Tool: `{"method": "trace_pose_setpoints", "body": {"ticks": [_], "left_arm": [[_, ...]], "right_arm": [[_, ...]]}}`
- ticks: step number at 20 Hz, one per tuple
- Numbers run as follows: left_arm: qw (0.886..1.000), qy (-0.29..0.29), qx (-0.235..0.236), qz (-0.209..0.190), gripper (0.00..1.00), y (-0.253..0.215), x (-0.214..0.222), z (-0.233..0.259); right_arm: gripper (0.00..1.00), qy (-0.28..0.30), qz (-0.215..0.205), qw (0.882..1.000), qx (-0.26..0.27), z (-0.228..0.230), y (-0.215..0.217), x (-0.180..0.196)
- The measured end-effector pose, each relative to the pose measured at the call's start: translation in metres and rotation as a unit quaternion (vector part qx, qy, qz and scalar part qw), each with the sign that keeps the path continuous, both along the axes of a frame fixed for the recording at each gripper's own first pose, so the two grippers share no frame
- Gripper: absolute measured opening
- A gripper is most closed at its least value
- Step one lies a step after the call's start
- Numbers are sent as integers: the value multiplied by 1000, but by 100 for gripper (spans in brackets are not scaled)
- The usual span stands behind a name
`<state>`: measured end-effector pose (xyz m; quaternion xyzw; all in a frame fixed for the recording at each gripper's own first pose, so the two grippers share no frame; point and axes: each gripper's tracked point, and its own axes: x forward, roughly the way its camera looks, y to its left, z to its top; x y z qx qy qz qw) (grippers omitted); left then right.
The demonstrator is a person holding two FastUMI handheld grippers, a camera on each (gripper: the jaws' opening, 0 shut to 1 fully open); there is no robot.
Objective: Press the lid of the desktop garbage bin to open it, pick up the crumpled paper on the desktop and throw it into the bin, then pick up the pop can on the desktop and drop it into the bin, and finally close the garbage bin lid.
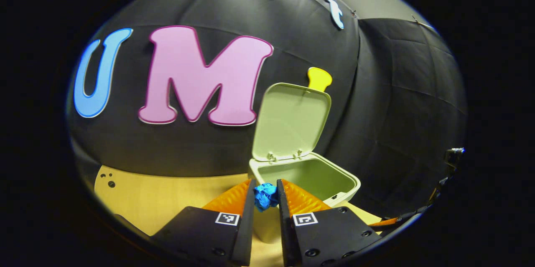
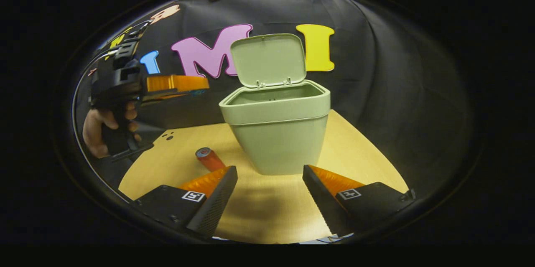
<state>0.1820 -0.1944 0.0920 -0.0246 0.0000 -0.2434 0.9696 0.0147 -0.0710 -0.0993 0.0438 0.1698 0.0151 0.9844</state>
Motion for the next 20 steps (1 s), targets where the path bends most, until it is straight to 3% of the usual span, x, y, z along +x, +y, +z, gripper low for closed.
{"method": "trace_pose_setpoints", "body": {"ticks": [8, 11, 14, 15, 16, 18, 19, 20], "left_arm": [[998, 24, 19, -50, 34, -54, 18, -16], [997, 31, 24, -61, 39, -62, 22, -21], [997, 38, 20, -56, 53, -58, 29, -25], [997, 38, 15, -61, 72, -59, 31, -25], [997, 35, 11, -61, 72, -58, 31, -22], [998, 25, 7, -53, 83, -51, 32, -16], [999, 19, 6, -44, 83, -45, 32, -13], [999, 14, 2, -37, 95, -39, 31, -10]], "right_arm": [[99, 8, 1, 1000, -5, -3, -16, 12], [99, 14, 3, 1000, -4, -6, -18, 16], [99, 18, 6, 1000, -3, -8, -16, 22], [99, 19, 6, 1000, -3, -10, -15, 23], [99, 21, 8, 1000, -2, -11, -13, 24], [99, 25, 10, 1000, -2, -14, -11, 25], [99, 27, 11, 1000, -1, -15, -9, 25], [99, 28, 11, 1000, 0, -15, -7, 26]]}}
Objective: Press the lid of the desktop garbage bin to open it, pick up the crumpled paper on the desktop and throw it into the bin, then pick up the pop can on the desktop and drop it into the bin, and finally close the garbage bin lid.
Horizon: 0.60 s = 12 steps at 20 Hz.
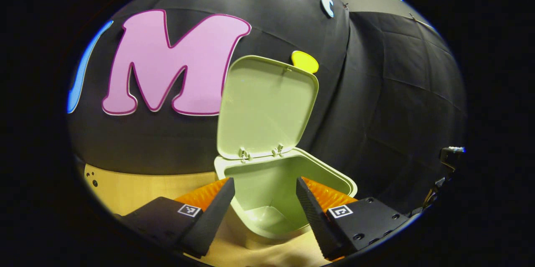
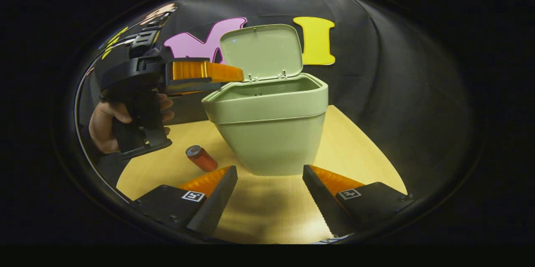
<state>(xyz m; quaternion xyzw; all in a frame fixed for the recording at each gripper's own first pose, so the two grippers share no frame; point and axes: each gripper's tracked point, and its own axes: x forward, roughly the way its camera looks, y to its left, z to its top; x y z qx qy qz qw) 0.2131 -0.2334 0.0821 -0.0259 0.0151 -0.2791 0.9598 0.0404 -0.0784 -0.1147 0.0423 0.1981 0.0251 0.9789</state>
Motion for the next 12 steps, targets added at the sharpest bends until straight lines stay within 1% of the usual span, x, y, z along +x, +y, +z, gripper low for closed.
{"method": "trace_pose_setpoints", "body": {"ticks": [3, 7, 9, 12], "left_arm": [[999, -7, -24, 21, 96, 26, -5, 8], [995, -18, -36, 91, 95, 90, -11, 6], [992, -20, -37, 120, 96, 126, -21, 0], [985, -19, -19, 168, 96, 186, -36, -16]], "right_arm": [[99, 10, 6, 1000, -1, -7, 8, -3], [99, 23, 18, 1000, 0, -14, 23, -7], [99, 24, 31, 999, -13, -18, 31, -5], [99, 28, 51, 998, -22, -24, 45, -2]]}}
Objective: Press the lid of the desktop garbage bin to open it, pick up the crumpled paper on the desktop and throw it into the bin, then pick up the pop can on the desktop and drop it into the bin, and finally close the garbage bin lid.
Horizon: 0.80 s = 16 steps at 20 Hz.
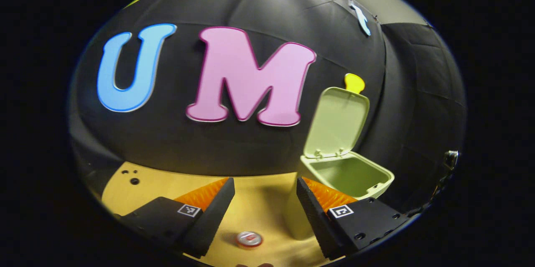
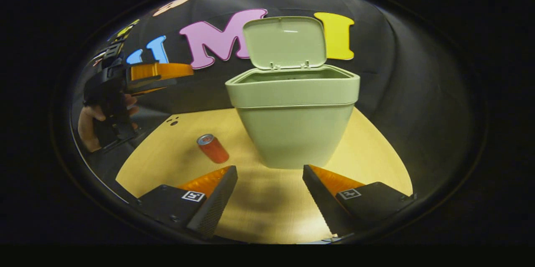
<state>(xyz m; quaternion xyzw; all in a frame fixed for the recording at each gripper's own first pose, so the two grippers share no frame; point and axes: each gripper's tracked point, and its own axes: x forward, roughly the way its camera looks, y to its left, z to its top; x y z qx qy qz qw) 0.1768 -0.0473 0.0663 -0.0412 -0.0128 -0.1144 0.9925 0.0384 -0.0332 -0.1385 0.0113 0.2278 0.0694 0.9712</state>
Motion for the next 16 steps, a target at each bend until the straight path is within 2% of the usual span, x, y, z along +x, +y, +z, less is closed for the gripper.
{"method": "trace_pose_setpoints", "body": {"ticks": [3, 8, 16], "left_arm": [[999, 14, 12, 50, 96, 55, -21, -21], [992, 59, 0, 114, 96, 123, -68, -72], [971, 137, -41, 192, 96, 186, -149, -149]], "right_arm": [[99, 4, 16, 1000, -4, -7, 17, 3], [99, 23, 47, 999, -4, -24, 59, 14], [99, 32, 88, 995, -28, -55, 119, 48]]}}
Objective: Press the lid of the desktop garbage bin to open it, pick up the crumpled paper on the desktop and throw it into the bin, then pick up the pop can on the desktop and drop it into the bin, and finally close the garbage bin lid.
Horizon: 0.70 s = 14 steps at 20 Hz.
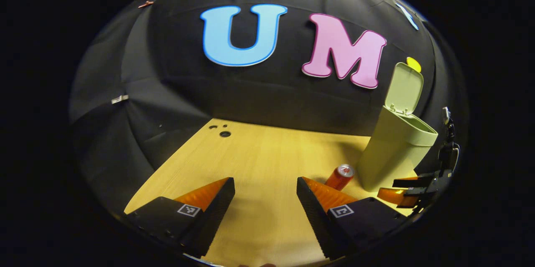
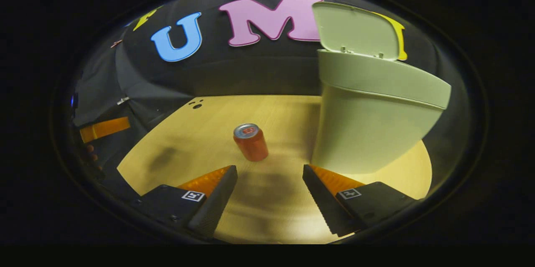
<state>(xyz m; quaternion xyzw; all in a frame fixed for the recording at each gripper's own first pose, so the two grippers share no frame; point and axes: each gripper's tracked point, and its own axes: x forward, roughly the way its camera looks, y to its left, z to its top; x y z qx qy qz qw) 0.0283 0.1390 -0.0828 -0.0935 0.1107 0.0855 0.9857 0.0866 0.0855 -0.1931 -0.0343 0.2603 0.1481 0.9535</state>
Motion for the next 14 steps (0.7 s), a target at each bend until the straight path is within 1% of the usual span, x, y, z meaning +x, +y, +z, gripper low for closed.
{"method": "trace_pose_setpoints", "body": {"ticks": [3, 6, 10, 14], "left_arm": [[999, 20, -16, 24, 96, 16, -23, -23], [997, 44, -14, 55, 96, 33, -39, -43], [995, 65, -15, 71, 96, 40, -50, -59], [993, 76, -24, 85, 96, 42, -55, -70]], "right_arm": [[99, 5, 6, 1000, -7, -14, 16, 17], [99, 12, 15, 1000, -16, -30, 32, 32], [99, 20, 21, 999, -25, -51, 50, 51], [99, 30, 19, 999, -21, -66, 65, 73]]}}
